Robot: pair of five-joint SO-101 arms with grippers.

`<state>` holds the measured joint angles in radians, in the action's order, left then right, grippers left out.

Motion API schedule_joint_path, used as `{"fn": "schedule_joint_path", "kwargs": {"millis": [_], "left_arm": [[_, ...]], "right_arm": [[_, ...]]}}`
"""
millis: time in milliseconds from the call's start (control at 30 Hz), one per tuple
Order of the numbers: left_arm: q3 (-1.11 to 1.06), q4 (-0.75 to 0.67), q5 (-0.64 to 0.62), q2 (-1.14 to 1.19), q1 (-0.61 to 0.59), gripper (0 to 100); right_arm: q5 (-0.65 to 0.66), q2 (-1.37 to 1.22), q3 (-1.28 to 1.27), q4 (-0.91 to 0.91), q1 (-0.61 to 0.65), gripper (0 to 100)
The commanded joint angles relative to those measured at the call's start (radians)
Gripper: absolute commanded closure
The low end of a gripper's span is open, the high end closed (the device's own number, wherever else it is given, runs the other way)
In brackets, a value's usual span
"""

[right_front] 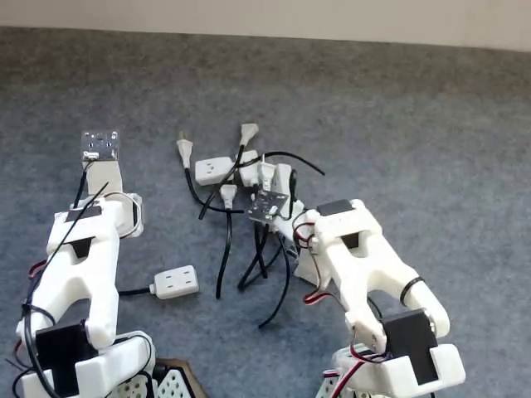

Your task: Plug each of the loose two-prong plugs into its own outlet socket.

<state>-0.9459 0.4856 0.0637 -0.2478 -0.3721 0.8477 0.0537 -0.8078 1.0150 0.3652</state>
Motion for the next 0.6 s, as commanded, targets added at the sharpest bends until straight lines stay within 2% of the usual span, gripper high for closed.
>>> {"fn": "schedule_joint_path", "kwargs": {"millis": [0, 133, 233, 567], "left_arm": [[0.007, -0.015, -0.006, -0.004, 0.021, 77], [0.007, -0.015, 0.006, -0.004, 0.036, 77], [0.005, -0.015, 0.043, -0.004, 0.035, 77], [0.005, -0.011, 0.049, -0.004, 0.042, 77]], "right_arm": [[-0.08, 0.007, 0.024, -0.03, 0.012, 88.1], [-0.14, 0.005, 0.056, -0.061, 0.01, 88.2], [-0.138, -0.001, 0.074, -0.062, 0.01, 88.2], [-0.176, 0.005, 0.077, -0.068, 0.027, 88.6]]}}
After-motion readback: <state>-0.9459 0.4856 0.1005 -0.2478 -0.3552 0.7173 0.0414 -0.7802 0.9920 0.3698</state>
